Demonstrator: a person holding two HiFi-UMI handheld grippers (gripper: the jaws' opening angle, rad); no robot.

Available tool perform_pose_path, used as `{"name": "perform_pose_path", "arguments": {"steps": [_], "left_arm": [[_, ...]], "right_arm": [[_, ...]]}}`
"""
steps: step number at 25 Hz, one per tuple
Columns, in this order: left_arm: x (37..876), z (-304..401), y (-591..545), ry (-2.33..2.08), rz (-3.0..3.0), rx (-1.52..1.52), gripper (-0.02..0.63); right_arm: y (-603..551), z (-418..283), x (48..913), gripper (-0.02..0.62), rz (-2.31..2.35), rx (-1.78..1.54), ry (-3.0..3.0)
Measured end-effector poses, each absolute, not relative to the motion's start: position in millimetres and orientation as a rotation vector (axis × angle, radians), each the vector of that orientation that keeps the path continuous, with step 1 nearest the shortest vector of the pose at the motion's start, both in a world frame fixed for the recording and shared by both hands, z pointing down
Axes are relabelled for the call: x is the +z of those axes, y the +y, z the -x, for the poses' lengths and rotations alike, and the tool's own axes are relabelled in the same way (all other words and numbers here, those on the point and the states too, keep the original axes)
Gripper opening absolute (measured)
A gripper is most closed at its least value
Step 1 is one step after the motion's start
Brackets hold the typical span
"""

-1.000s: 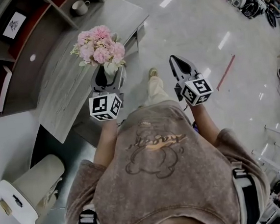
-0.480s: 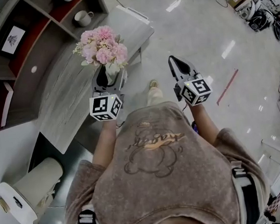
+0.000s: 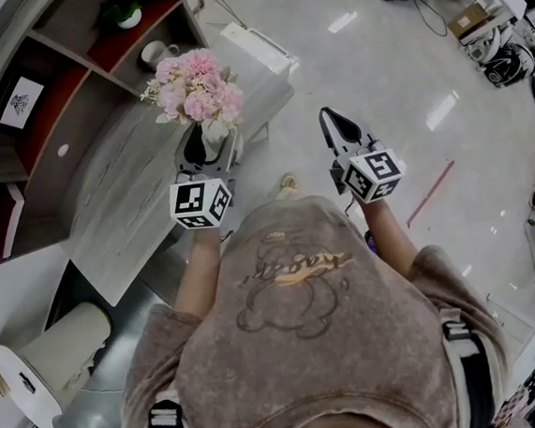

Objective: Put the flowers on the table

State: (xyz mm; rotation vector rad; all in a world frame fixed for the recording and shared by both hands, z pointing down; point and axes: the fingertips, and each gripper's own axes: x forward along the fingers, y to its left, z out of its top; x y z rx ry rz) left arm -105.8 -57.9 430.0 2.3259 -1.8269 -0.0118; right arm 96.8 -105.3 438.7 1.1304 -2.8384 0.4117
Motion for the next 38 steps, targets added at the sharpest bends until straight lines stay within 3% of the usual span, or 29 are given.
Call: {"name": "perform_pose_path", "arguments": {"steps": [11, 38], "left_arm": [[426, 87, -123, -1.881, -2.314, -0.016, 0.316], [440, 98, -225, -1.663, -2.5, -0.002, 0.316]], "right_arm": [[-178, -112, 440, -0.003, -1.043, 0.407, -2.861], [-217, -102, 435, -0.003, -1.279, 0.443, -2.789]]}}
